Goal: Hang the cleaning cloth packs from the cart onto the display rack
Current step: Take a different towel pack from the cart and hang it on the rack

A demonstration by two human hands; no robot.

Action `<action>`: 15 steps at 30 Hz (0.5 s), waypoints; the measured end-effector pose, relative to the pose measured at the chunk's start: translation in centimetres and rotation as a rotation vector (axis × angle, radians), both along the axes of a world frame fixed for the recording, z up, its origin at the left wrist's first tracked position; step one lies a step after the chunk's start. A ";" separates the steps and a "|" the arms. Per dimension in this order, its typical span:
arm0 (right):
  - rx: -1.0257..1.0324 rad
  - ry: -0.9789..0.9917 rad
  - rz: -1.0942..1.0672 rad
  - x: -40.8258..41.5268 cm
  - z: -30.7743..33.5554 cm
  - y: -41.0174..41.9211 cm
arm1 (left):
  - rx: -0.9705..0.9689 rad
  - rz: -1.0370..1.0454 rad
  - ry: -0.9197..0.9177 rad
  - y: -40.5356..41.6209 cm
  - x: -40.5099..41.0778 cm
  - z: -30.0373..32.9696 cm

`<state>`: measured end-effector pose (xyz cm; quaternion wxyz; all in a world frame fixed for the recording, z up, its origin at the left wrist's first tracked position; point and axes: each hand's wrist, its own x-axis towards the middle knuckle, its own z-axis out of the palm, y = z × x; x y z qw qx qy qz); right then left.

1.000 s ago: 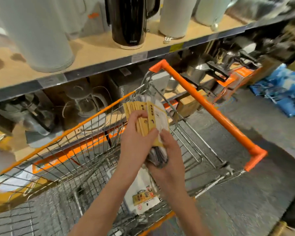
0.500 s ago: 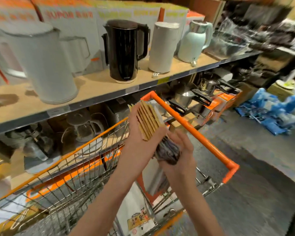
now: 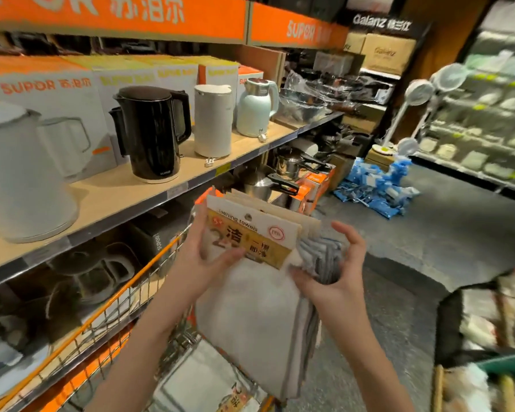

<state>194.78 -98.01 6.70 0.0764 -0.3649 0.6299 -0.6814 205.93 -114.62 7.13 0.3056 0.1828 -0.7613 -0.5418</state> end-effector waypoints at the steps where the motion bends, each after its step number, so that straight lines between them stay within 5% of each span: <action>1: 0.011 -0.022 -0.012 0.3 0.4 1.0 | 0.005 -0.050 -0.002 0.4 -0.1 0.1; 15: -0.013 -0.271 -0.365 2.9 2.6 19.0 | -0.070 -0.437 0.071 14.5 -4.0 2.8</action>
